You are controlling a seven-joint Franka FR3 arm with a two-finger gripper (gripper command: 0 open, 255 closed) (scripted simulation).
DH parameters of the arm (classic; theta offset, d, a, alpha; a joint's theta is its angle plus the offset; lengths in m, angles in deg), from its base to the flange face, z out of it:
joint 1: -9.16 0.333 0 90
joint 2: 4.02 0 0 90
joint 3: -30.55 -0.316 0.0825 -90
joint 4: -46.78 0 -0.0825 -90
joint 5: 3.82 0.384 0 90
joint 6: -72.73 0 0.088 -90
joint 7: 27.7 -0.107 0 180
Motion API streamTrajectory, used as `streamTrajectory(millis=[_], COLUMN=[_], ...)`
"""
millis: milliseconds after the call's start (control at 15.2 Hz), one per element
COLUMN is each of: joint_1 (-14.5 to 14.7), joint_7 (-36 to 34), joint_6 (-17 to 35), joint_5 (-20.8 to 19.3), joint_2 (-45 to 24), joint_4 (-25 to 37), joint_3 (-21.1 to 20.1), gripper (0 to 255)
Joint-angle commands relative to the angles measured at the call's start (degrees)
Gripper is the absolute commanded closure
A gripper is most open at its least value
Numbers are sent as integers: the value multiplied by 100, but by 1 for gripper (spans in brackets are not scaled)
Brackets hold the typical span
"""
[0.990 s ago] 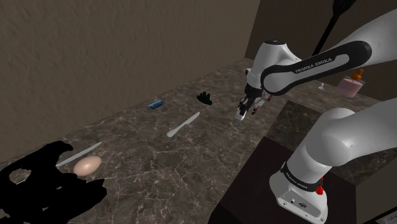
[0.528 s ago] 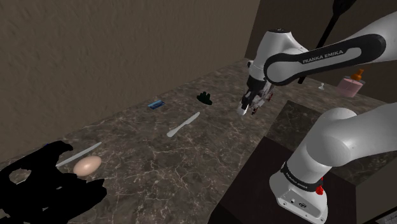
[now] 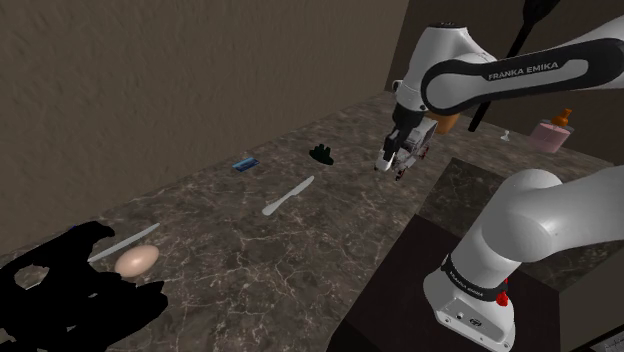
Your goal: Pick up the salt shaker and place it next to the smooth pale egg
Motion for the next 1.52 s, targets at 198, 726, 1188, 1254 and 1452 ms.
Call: streamTrajectory(millis=[198, 726, 1188, 1254, 1452], joint_1=[30, 77, 383, 457, 672], joint_7=[50, 116, -451, -596, -1030], joint_6=[-463, -1123, -1330, -1331, -1320], joint_5=[79, 189, 570, 657, 910], joint_2=[154, 262, 219, 184, 26], joint_4=[309, 864, 1034, 1052, 1150], joint_3=[-55, -140, -706, -839, -1234], gripper=[255, 255, 255, 255, 255])
